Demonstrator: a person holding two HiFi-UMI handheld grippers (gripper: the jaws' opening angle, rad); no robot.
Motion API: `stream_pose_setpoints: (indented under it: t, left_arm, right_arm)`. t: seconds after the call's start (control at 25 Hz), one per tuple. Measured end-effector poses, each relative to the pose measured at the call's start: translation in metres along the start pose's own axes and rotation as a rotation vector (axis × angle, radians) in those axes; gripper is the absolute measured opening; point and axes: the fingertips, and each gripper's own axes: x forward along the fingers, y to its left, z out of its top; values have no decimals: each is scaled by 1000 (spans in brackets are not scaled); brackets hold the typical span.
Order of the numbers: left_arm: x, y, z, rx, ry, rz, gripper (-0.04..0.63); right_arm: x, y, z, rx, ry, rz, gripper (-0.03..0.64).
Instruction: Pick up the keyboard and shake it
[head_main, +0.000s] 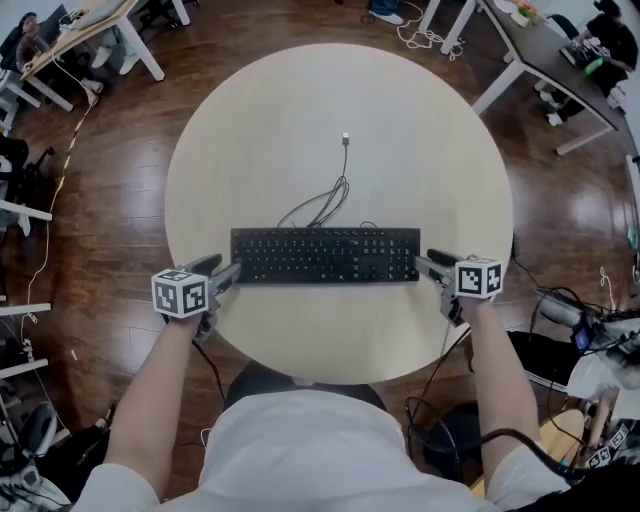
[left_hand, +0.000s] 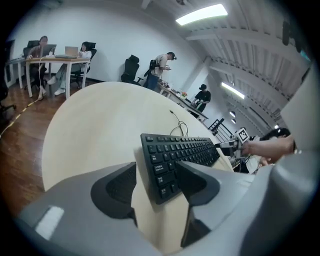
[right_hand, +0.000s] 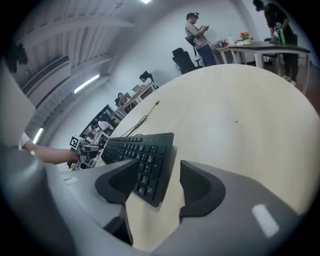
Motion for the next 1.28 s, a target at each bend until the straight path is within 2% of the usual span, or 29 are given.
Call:
stream_pose_setpoints:
  t: [0.16, 0.32, 0.52, 0.68, 0.76, 0.88, 1.0, 1.04, 1.16, 1.28]
  left_arm:
    - [15, -2, -4, -65, 10, -65, 258]
    - [21, -3, -4, -126, 15, -121, 253]
    - [26, -19, -1, -161, 45, -207, 249]
    - [24, -22, 3, -242, 36, -259, 238]
    - [24, -16, 2, -259, 46, -254, 210]
    - [26, -13, 1, -277, 56, -229, 182]
    - [25, -12, 3, -292, 55, -220, 132]
    - [24, -12, 2, -294, 58, -223, 130]
    - [25, -13, -1, -298, 77, -241, 121]
    - [26, -12, -4, -320, 106, -256, 118]
  right_arm:
    - [0, -7, 1, 94, -6, 25, 264]
    - [8, -11, 2, 127, -5, 25, 249]
    - [15, 8, -1, 159, -2, 103, 236]
    - [17, 13, -2, 189, -23, 117, 230]
    - [17, 11, -2, 227, -30, 117, 229]
    - [13, 5, -7, 299, -19, 93, 172]
    - [5, 0, -15, 321, 5, 68, 137]
    - [3, 2, -17, 331, -3, 83, 133]
    - [2, 23, -11, 359, -64, 238, 123]
    - [-2, 26, -8, 361, -61, 265, 114]
